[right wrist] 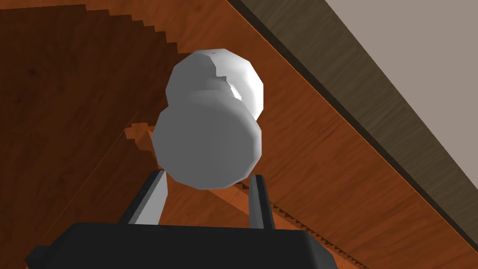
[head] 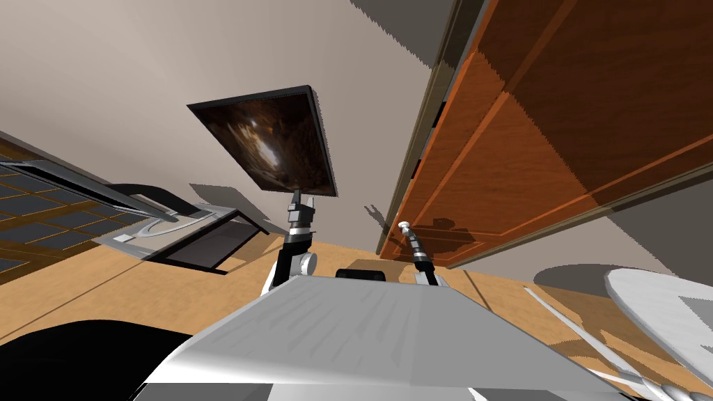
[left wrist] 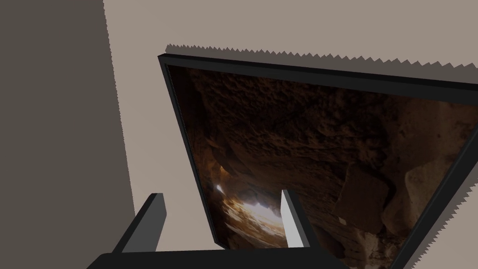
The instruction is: Pull the door open
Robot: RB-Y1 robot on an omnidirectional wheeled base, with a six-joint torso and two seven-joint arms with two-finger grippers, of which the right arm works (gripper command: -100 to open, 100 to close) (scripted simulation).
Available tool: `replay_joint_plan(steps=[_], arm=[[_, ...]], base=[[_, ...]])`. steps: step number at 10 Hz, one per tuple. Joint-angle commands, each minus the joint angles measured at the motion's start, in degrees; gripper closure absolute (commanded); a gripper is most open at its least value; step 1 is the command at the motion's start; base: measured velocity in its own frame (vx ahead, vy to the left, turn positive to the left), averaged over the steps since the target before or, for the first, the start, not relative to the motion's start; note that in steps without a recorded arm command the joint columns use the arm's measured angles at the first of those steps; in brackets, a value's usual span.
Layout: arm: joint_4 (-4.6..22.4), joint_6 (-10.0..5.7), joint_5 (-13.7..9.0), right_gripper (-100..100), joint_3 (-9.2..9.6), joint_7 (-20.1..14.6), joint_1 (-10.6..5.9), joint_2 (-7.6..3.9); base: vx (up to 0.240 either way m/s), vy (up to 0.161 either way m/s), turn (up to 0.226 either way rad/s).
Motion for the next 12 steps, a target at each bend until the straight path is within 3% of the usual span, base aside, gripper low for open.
replay_joint_plan(steps=[1,12], arm=[[-0.6,-0.07,-0.5,100,1.22,-2.5,-0.07,0.69],[0.7,-0.15,-7.0,100,3.82,-18.1,-0.53,-0.60]], base=[[-0.026,-0.012,0.056],[-0.037,-0.013,0.061]])
